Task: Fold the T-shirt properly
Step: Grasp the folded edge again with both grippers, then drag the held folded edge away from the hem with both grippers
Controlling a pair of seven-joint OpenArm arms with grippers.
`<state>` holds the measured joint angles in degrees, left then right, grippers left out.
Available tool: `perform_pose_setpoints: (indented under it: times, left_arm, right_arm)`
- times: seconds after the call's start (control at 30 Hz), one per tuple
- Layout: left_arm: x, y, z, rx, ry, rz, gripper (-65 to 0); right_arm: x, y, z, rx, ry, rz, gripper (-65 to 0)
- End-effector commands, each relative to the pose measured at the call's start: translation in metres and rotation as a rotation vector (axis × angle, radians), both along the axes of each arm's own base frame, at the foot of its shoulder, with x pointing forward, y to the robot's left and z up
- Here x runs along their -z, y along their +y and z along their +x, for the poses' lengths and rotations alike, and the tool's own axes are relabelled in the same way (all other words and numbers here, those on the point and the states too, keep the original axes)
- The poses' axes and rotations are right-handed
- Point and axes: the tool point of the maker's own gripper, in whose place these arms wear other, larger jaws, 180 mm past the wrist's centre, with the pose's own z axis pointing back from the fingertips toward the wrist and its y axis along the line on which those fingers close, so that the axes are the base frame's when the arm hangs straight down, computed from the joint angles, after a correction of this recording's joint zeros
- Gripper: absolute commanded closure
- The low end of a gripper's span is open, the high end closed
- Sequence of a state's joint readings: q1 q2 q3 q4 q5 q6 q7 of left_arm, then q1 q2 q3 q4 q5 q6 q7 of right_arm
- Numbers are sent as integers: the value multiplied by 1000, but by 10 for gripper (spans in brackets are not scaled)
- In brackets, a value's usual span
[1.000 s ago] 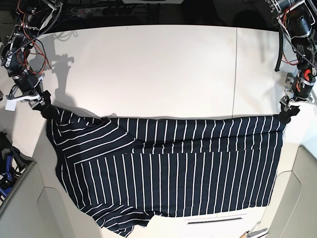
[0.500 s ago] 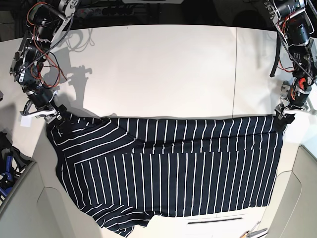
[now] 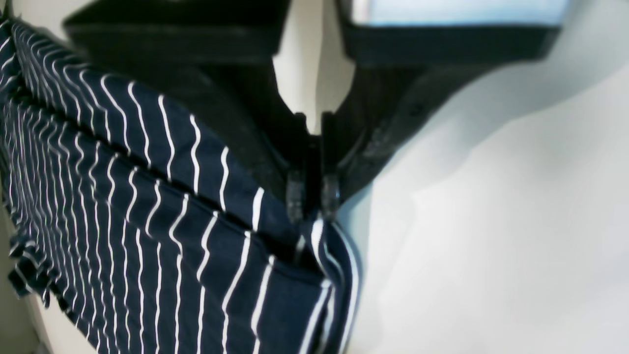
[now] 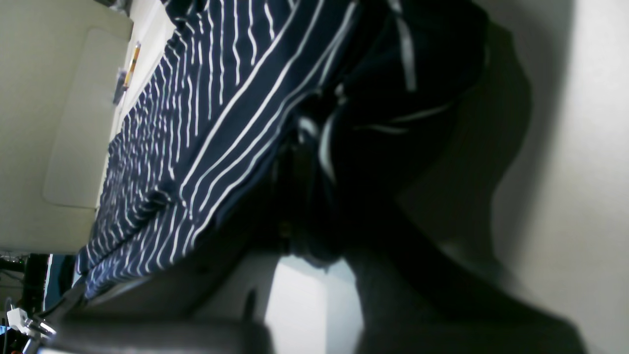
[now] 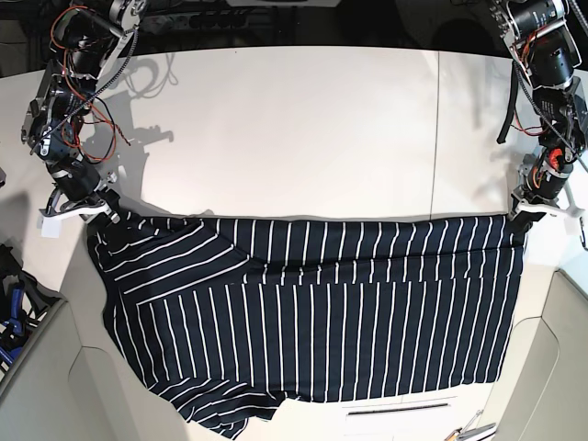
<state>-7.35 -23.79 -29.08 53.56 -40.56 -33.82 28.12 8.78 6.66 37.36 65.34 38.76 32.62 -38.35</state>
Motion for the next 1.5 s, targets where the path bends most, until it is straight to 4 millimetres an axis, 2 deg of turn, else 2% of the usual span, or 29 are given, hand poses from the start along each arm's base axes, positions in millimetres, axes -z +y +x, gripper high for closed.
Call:
perform_pose_setpoints:
  times: [0.0, 0.27, 0.43, 0.63, 1.1, 1.47]
  left_arm:
    - [-15, 3, 10, 28, -34, 18, 0]
    - [-13, -1, 8, 56, -5, 7, 0]
    - [-27, -10, 10, 130, -39, -11, 0]
    - [-39, -4, 8, 145, -52, 14, 0]
    - [-34, -8, -31, 190, -10, 67, 0]
    - [-27, -12, -57, 218, 34, 98, 0]
  right_arm:
    - [-19, -7, 12, 10, -68, -11, 0]
    - [-18, -6, 11, 4, -61, -11, 0]
    - [-11, -1, 6, -32, -18, -7, 0]
    - [-12, -1, -5, -40, -16, -14, 0]
    - [-22, -5, -48, -69, -12, -97, 0]
    - [-12, -3, -87, -92, 44, -111, 0]
